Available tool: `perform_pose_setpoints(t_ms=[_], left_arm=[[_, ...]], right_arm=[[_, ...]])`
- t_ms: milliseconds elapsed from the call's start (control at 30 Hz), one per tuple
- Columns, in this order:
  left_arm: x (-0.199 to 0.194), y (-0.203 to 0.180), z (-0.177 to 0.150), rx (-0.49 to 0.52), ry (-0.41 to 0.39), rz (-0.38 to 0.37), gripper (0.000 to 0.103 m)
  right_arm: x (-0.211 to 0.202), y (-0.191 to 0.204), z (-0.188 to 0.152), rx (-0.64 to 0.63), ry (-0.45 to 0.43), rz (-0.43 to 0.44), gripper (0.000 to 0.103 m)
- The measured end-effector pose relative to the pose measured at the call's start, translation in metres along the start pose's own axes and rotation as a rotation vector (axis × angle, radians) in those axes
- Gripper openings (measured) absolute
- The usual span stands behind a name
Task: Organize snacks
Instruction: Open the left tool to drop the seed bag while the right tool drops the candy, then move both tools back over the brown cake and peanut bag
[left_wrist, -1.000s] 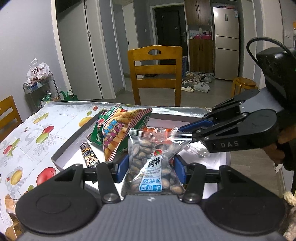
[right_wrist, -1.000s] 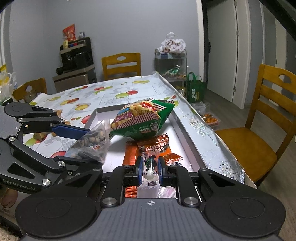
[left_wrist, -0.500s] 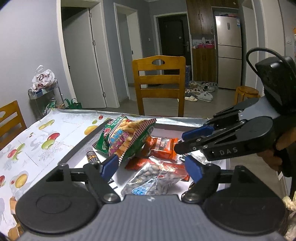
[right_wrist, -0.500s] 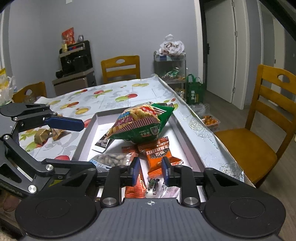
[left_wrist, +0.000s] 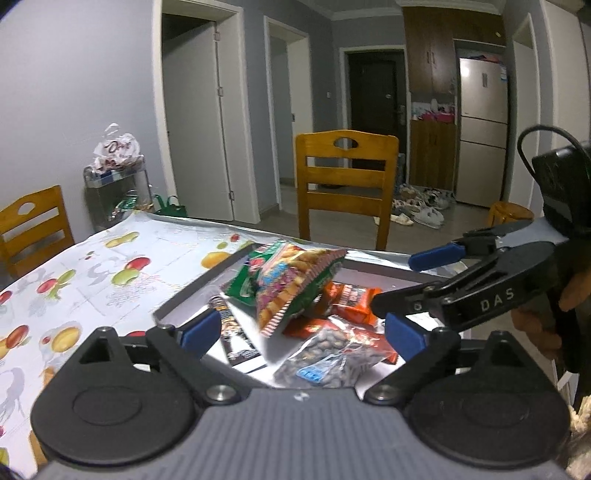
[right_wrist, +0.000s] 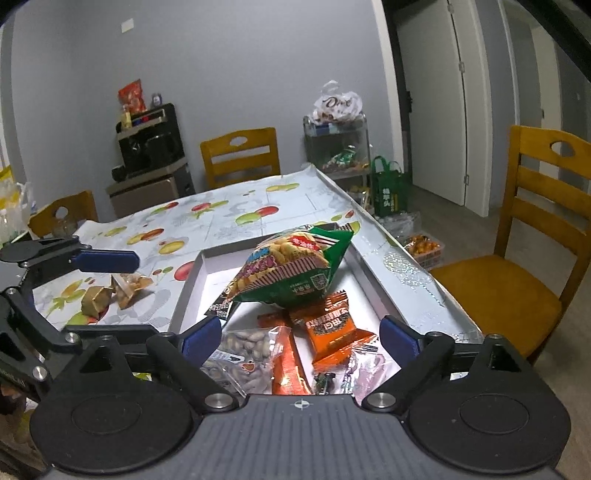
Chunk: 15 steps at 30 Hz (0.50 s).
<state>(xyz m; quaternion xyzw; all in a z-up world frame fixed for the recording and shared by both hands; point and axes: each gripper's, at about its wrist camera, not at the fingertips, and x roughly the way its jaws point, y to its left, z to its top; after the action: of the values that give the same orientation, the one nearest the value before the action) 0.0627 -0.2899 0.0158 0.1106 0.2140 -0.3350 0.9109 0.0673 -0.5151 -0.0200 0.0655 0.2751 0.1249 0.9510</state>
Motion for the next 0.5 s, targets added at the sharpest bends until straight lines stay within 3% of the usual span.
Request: perform_pose_setpoints(t_ms=[333,500], left_arm=[[-0.045,0.04,-0.009,-0.037,-0.053,0.109,0.097],[-0.069,0.074,-0.008,-0.058,-0.102,0.199,0.098]], right_arm=[[0.001,0.028,0.011,-0.018,0.007,0.004,0.099],[-0.001,0.053,0.021,-0.064,-0.009,0.016,0.099]])
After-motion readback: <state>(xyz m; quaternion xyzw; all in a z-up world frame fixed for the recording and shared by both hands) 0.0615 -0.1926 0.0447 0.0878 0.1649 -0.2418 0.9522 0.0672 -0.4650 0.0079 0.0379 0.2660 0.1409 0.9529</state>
